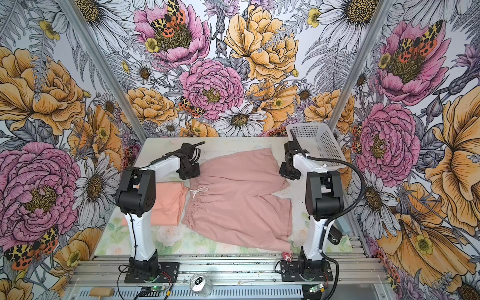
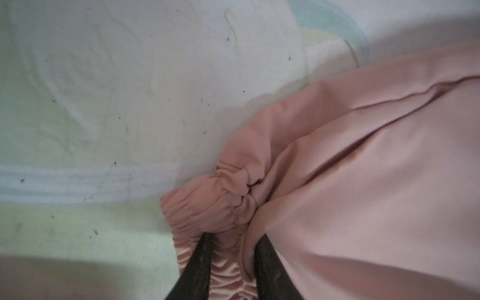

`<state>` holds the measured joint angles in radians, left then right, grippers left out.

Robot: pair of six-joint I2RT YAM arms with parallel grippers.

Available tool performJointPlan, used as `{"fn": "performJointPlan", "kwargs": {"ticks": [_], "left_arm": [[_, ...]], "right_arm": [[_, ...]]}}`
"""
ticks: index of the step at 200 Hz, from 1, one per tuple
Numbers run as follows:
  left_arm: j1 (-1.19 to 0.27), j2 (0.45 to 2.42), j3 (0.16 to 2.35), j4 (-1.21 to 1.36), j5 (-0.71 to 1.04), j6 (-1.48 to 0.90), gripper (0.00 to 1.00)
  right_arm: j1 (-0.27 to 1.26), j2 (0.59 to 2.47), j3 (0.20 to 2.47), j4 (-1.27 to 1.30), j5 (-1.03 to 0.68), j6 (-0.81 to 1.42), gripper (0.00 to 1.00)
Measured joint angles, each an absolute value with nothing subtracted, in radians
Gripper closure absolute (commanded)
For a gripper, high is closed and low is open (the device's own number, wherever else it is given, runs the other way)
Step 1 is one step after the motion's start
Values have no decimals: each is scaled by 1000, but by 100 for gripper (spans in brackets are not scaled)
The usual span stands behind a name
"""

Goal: Fold and stack the mixed laundry pile

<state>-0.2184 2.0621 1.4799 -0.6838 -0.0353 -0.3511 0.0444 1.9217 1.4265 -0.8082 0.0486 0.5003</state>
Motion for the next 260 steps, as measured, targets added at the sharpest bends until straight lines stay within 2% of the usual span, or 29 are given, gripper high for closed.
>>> {"fn": "performJointPlan", "kwargs": {"ticks": [35, 100, 149, 172, 204, 260], "left_arm": [[-230, 2043, 1480, -708, -35, -351, 47], [-325, 1830, 1428, -734, -31, -367, 44], [-470, 1696, 1203, -742, 9, -423, 44], [-506, 1685, 1123, -752, 20, -452, 44], [-510, 1698, 1072, -746, 29, -477, 46], [-487, 1839, 1163, -692, 68, -482, 48]], "right_arm": [[63, 1880, 1422, -811, 21, 508, 73], [189, 1853, 1255, -802, -68, 543, 71], [259, 1557, 1016, -821, -112, 600, 70], [271, 1488, 927, -820, -137, 626, 70], [276, 1562, 841, -812, -139, 648, 70], [210, 1725, 1024, -809, -107, 664, 70]]}}
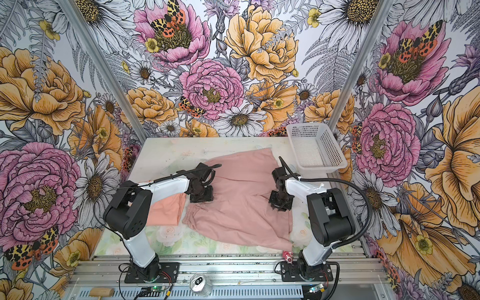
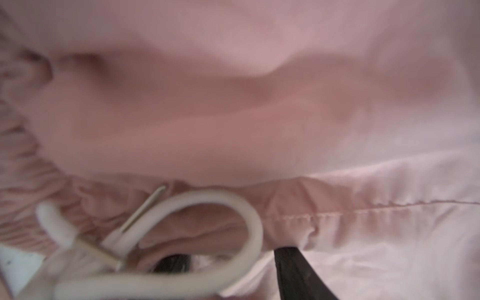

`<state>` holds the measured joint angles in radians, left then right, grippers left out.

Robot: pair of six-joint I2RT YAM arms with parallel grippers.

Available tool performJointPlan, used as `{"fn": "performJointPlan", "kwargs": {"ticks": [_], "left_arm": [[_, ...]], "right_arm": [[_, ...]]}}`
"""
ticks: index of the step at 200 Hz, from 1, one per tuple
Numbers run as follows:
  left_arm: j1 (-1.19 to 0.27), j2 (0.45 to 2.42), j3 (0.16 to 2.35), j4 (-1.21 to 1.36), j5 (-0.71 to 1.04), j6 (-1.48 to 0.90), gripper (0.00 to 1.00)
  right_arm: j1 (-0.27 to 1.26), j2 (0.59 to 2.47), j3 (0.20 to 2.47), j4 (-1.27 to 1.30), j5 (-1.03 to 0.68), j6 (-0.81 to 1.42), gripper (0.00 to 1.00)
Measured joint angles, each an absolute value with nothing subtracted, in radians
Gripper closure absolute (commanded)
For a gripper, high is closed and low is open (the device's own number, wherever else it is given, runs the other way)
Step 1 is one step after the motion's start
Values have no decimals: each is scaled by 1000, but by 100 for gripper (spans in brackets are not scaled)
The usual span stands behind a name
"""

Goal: Fold and stack the mixed laundry pile

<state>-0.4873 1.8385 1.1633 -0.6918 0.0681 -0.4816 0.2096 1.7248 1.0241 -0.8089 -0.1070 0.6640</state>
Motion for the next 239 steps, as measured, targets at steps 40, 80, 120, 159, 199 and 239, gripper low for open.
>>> {"fn": "performJointPlan", "kwargs": {"ticks": [40, 80, 120, 159, 199, 239], "left_arm": [[-460, 1925, 1271, -657, 94, -479, 48], [-441, 1956, 1309, -618, 105, -472, 46], [-443, 1795, 1196, -618, 96, -473, 37], [-461, 1465, 1050, -612, 79, -506, 39], [-463, 1370, 821, -611, 79, -570, 53], [-454, 1369, 742, -608, 79, -612, 61]], "right_arm": [[142, 1871, 1209, -777, -60, 633, 70], [127, 1959, 1338, -754, -45, 591, 67], [117, 1885, 1335, -784, -51, 544, 60], [102, 1636, 1230, -826, -102, 517, 51], [56, 1470, 1028, -868, -182, 527, 51], [22, 1417, 947, -912, -213, 541, 51]]}}
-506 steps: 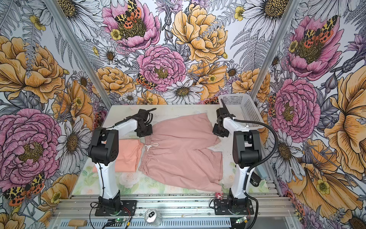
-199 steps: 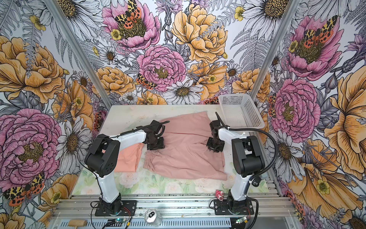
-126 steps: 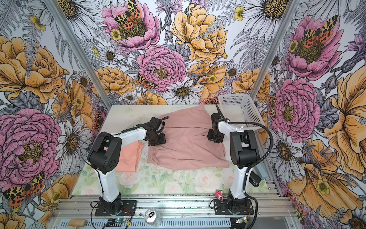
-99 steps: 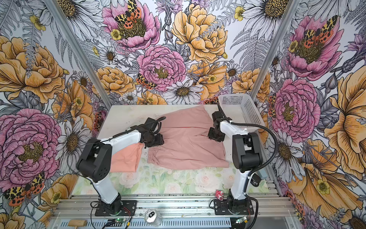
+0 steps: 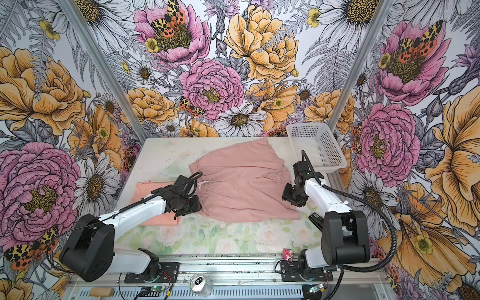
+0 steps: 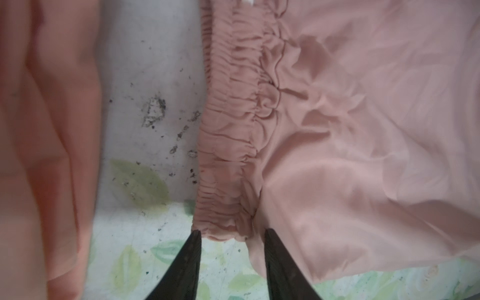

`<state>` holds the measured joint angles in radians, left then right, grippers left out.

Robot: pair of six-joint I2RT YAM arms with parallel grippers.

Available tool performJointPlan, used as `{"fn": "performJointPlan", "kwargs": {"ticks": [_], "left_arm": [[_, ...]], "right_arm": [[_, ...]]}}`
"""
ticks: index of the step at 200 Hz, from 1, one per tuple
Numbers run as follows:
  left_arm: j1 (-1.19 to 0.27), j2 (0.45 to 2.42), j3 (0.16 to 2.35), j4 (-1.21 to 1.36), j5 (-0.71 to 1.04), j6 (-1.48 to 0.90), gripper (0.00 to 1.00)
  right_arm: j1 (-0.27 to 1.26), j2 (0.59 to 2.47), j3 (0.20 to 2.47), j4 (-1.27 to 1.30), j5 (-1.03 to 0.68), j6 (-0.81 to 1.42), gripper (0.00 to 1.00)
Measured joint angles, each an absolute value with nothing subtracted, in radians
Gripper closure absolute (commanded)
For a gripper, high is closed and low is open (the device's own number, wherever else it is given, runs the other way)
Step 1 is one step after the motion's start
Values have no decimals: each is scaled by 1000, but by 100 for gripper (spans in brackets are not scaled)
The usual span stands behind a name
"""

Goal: Fold and stack the mixed laundry pile

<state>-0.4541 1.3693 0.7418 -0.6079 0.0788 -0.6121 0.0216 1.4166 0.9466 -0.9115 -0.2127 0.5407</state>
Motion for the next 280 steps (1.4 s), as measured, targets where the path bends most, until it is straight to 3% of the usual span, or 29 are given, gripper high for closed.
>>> {"fn": "performJointPlan", "kwargs": {"ticks": [134, 207, 244, 280], "left_arm": [[-463, 1371, 721, -596, 26, -657, 57], [-509, 1489, 745, -552, 16, -656, 55], [-515, 1500, 746, -535, 5, -675, 84], [-512, 1487, 746, -536, 2, -680, 100]], "right_arm": [[-31, 1343, 930, -927, -219, 559, 51], [-42, 1343, 892, -928, -214, 559, 50], [-53, 1343, 865, -929, -197, 559, 49], [-60, 1332, 831, -932, -165, 560, 50]]}}
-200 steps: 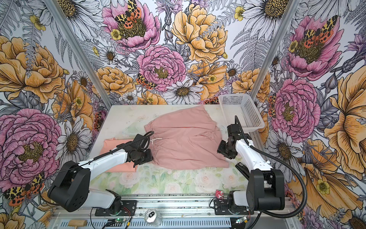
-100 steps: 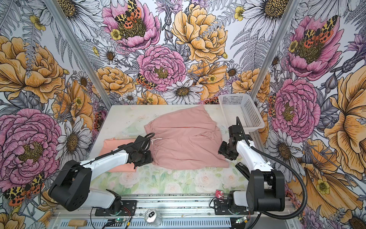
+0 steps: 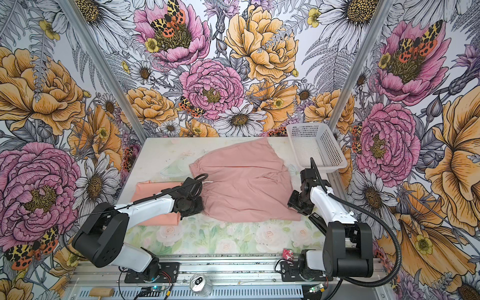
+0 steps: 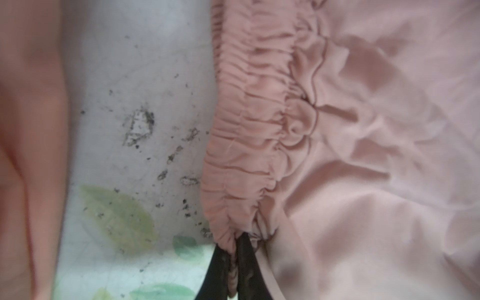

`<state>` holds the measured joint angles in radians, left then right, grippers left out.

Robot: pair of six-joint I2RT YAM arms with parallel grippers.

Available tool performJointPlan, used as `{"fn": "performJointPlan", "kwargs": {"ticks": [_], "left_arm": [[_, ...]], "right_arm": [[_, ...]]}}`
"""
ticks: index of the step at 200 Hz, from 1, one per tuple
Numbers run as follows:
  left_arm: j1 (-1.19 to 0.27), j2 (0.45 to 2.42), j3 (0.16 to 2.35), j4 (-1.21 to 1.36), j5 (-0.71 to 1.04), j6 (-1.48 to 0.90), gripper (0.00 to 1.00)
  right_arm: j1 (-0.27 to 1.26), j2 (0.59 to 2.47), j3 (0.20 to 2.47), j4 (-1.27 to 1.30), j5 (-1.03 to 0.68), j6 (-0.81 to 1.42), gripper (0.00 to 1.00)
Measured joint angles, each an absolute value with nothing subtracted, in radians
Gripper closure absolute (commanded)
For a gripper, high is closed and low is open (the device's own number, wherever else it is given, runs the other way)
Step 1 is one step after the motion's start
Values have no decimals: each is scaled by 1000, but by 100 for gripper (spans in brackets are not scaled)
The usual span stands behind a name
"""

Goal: Fold and stack the mixed laundry pile

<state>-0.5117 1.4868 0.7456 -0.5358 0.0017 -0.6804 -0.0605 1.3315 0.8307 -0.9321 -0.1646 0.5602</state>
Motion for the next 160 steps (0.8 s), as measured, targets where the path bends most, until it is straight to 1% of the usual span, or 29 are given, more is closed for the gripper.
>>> {"fn": "performJointPlan", "kwargs": {"ticks": [41, 69, 96, 121, 126, 132, 134, 135, 136, 137, 138, 152, 160], "left_arm": [[-461, 1446, 758, -600, -5, -680, 100], [-410, 1421, 791, -632, -9, -665, 100], [-394, 1408, 812, -646, -9, -653, 100], [-394, 1404, 814, -654, -9, -652, 100], [-394, 1404, 814, -655, -9, -652, 100], [-394, 1404, 814, -655, -9, -652, 100], [-394, 1404, 814, -655, -9, -652, 100], [-394, 1404, 814, -655, -9, -652, 100], [-394, 1404, 814, -655, -9, -652, 100], [-394, 1404, 814, -655, -9, -652, 100], [-394, 1404, 814, -655, -9, -652, 100], [-394, 1401, 814, -656, -9, -652, 100], [-394, 1398, 814, -656, -9, -651, 100]], "right_arm": [[-60, 1259, 788, -943, -114, 587, 49], [-52, 1244, 765, -933, -98, 610, 49], [-27, 1237, 690, -897, -134, 658, 49], [8, 1184, 624, -881, -176, 726, 51], [13, 1168, 615, -877, -182, 741, 53], [17, 1150, 605, -871, -191, 756, 59], [18, 1144, 601, -869, -194, 766, 61], [19, 1140, 599, -868, -196, 768, 64], [19, 1137, 598, -867, -197, 769, 64], [20, 1133, 596, -866, -199, 768, 67], [21, 1131, 595, -865, -200, 771, 67], [26, 1097, 580, -851, -216, 812, 82], [26, 1085, 578, -847, -222, 839, 97]]}}
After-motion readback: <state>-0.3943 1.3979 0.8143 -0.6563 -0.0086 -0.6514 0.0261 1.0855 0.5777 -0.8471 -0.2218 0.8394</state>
